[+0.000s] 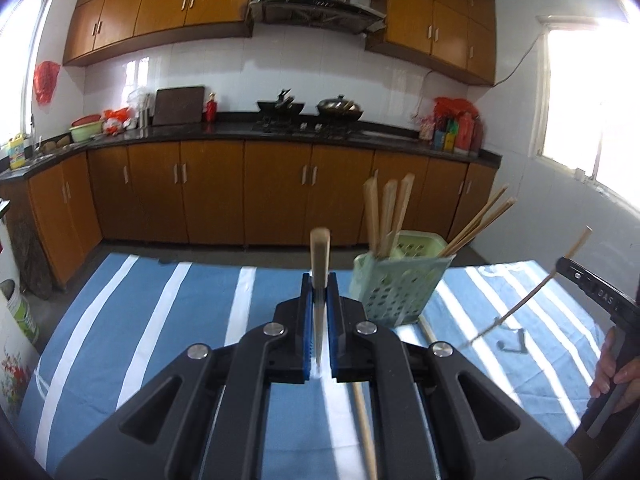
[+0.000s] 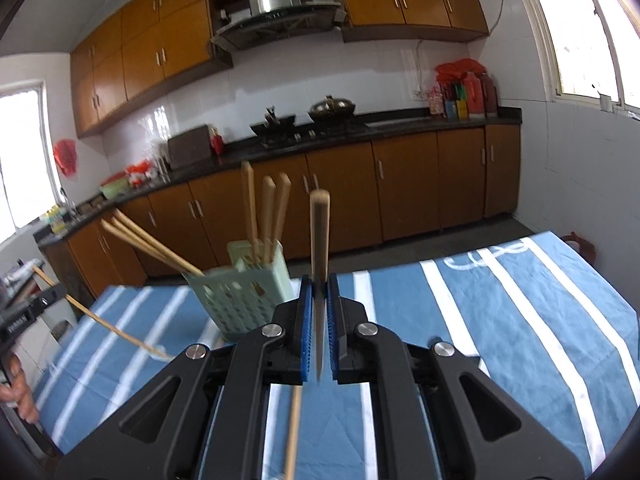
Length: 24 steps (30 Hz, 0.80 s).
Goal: Organize utensils
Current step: 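Lift both chopsticks upright and carry them over the green holder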
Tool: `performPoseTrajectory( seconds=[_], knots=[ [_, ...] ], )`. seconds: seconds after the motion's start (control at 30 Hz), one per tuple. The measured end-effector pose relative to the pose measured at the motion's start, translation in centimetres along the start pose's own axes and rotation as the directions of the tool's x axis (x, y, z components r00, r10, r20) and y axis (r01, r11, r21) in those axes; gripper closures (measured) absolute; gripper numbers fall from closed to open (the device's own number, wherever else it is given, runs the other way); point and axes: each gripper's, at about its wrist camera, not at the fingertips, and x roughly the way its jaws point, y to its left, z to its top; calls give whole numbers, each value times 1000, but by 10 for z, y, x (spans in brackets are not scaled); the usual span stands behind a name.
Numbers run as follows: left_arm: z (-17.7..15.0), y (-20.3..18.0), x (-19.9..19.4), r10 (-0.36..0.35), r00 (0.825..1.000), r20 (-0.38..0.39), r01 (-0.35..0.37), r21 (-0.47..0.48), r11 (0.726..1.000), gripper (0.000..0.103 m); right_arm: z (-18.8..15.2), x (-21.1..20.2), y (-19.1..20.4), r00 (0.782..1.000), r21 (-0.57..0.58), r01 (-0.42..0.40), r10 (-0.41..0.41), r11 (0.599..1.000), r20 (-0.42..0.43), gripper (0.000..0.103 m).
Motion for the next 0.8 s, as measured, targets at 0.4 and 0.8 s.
performPoseTrajectory(
  seconds=[0.4, 0.8],
  knots=[
    [63, -44, -23, -131, 972, 198, 134, -1, 991, 96, 65, -32, 41, 958, -26, -140, 142, 990, 247, 95],
    [88, -59, 29, -92, 969, 231, 103, -36, 994, 96, 82, 23, 60, 944, -63, -93, 108, 994, 310, 95]
  ],
)
